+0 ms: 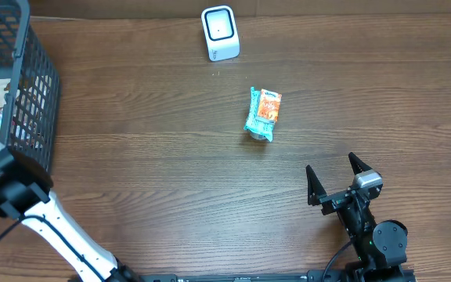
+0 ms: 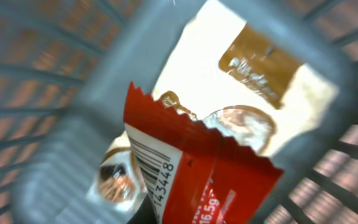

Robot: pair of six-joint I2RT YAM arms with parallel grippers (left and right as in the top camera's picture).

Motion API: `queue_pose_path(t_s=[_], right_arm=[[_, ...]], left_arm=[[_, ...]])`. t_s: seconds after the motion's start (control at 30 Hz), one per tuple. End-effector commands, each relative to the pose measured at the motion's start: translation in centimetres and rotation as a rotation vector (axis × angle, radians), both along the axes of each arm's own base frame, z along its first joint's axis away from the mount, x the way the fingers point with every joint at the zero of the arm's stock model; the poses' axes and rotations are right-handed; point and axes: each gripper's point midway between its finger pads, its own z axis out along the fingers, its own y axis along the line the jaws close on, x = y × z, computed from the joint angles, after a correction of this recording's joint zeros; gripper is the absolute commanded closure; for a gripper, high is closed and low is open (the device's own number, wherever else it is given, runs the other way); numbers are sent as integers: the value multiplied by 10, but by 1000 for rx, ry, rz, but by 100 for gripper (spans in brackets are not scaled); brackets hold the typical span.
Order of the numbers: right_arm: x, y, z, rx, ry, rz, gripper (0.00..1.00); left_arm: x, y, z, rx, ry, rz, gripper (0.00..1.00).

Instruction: Scan the item barcode

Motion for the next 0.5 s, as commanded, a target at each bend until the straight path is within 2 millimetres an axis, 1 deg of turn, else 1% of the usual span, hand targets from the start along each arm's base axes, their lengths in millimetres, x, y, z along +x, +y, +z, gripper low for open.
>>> queue_pose_path(t_s=[0.0,0.1,0.23,0.27,0.37,0.4,0.47], right_arm=[[0,-1,-2,4,-3,-7,0],[0,-1,-2,4,-3,-7,0],[0,-1,-2,4,-3,-7,0],[0,-1,-2,4,-3,-7,0],[0,-1,-2,4,-3,-7,0],[0,-1,-2,4,-3,-7,0],[0,-1,-2,4,-3,-7,0]], left_arm=[[7,-1,-28,-16,39,-44,96],[12,-1,-51,-39,59,-51,96],[17,-1,-67,-46,71,-59,96],[17,-1,-75,-52,79,-59,88],[16,-1,-84,-63,94,-59,48],[16,-1,-87,-66,99,-62,36],[16,-2,-90,-70,105,-71,19]])
